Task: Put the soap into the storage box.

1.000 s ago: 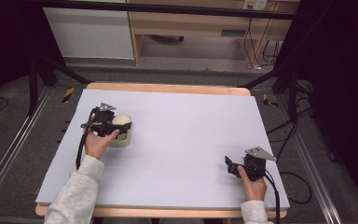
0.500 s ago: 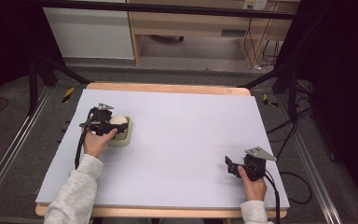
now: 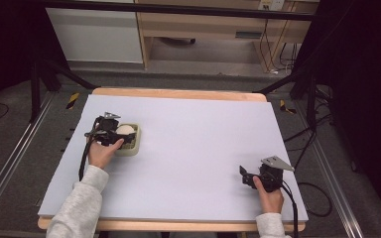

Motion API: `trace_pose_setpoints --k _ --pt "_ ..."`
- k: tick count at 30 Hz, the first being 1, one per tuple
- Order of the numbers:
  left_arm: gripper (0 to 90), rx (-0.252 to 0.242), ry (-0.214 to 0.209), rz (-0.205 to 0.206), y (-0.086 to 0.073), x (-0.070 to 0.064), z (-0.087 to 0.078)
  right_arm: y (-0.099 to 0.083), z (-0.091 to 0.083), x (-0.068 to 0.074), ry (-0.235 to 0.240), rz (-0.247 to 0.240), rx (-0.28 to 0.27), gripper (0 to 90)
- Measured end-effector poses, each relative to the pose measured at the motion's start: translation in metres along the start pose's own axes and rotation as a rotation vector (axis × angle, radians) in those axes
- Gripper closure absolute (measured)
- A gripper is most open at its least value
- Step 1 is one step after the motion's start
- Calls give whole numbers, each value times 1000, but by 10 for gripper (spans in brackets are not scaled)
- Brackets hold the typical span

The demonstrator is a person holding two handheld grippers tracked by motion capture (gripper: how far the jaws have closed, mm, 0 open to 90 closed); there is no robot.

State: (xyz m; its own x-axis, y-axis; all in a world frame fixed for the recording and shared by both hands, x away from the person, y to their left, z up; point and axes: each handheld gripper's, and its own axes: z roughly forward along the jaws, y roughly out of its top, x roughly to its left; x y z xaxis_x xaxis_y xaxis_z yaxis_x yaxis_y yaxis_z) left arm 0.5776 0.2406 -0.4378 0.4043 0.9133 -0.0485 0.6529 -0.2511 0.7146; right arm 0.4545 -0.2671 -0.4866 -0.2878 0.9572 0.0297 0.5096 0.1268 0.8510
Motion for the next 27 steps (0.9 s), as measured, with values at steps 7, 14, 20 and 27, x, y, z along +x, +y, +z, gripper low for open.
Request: trace_pose_setpoints --k 7,14,20,27 --pt "238 18 8 3 -1 1 4 0 0 0 0 -1 -1 45" --pt "237 25 10 4 -2 0 7 0 0 -1 1 -1 -1 45" --pt "237 28 16 19 -4 -2 9 0 0 0 6 12 3 45" --pt "215 -2 19 17 -3 -3 4 0 0 0 2 7 -1 45"
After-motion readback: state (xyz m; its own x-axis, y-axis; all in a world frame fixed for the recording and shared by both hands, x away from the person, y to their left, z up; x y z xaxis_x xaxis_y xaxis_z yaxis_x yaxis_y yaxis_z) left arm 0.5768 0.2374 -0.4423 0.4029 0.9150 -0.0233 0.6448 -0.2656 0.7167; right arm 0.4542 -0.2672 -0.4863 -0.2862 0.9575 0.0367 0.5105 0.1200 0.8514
